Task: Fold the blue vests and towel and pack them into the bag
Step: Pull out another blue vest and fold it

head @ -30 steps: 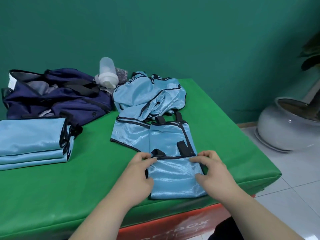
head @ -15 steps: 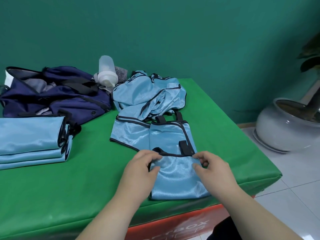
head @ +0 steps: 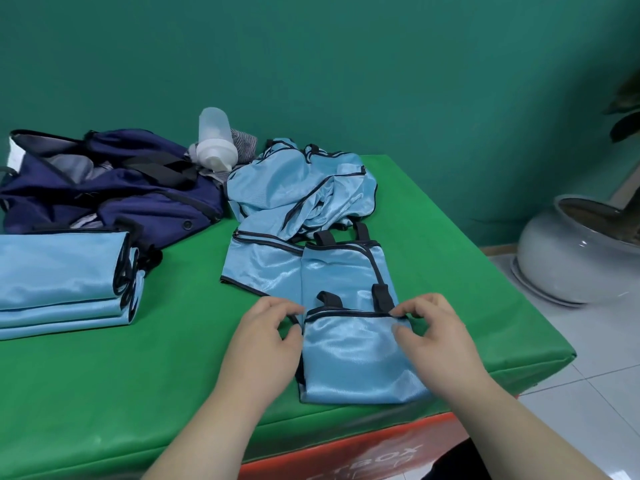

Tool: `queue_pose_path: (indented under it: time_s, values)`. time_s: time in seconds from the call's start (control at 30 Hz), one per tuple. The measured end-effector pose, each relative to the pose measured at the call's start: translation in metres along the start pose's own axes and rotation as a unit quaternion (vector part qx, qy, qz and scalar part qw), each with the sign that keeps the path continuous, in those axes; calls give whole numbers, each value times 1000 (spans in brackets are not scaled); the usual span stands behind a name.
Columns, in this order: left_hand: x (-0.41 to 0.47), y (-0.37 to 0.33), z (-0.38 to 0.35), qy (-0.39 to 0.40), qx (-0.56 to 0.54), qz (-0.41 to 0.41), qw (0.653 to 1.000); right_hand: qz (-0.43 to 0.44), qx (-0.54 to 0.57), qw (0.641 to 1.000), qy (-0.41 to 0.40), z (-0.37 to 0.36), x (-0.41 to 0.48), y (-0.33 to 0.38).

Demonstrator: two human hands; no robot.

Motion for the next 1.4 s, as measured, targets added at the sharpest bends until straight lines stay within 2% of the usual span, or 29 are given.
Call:
queue_pose_path:
  time_s: [0.17, 0.33, 0.53, 0.77, 1.03, 1.1, 1.23, 1.4]
  values:
    - [11, 13, 20, -68, -11, 61, 996, 134, -64, 987, 66, -17, 15, 50]
    - [24, 32, 44, -127, -36, 118, 984, 183, -108, 965, 156, -60, 50, 111]
    - [34, 51, 69, -161, -35, 150, 975, 256, -172, 930, 198, -128, 77, 163]
    - [40, 65, 86, -158, -45, 161, 973, 272, -261, 911, 164, -176, 95, 184]
    - [44, 70, 90, -142, -64, 178, 972, 283, -324, 890, 150, -190, 103, 197]
    - [44, 69, 89, -144, -68, 181, 971, 273, -309, 900, 142, -183, 102, 202]
    - [45, 64, 87, -142, -73, 168, 973, 215, -208, 949, 95, -145, 99, 204]
    - [42, 48, 71, -105, -64, 108, 987, 77, -45, 996, 26, -81, 87, 162]
Point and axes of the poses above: each hand's wrist, its own x-axis towards the middle knuckle, its own z-axis out of the back of the hand, y = z × x, the point moved 3 cm from there along x, towards the middle knuckle, and after that the axes turned 3 degrees about -x, right-handed, at the moved point
